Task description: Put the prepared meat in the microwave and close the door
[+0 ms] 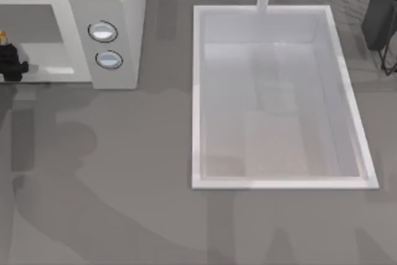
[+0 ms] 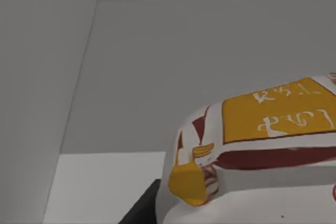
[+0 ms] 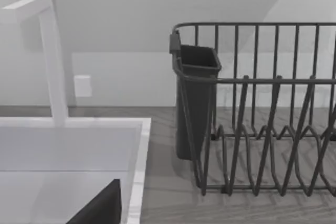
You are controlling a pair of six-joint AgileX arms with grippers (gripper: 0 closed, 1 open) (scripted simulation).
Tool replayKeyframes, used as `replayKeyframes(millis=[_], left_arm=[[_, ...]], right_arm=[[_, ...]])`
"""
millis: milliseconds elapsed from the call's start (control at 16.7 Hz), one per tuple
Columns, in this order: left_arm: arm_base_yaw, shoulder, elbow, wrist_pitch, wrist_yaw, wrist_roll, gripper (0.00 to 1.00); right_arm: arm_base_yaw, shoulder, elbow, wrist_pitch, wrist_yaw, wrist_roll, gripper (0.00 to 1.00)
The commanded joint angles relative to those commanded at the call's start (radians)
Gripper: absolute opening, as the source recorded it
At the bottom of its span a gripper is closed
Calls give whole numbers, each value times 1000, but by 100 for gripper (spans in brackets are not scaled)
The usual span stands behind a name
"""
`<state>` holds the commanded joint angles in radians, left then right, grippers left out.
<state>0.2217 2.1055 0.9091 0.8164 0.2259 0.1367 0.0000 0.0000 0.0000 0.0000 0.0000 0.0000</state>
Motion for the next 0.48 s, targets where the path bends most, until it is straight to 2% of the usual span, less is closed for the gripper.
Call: replayKeyframes(millis=[480], left_arm=[[-8, 2, -26, 41, 14, -35, 0]], right_arm=[[0, 0, 0, 0, 0, 0, 100]])
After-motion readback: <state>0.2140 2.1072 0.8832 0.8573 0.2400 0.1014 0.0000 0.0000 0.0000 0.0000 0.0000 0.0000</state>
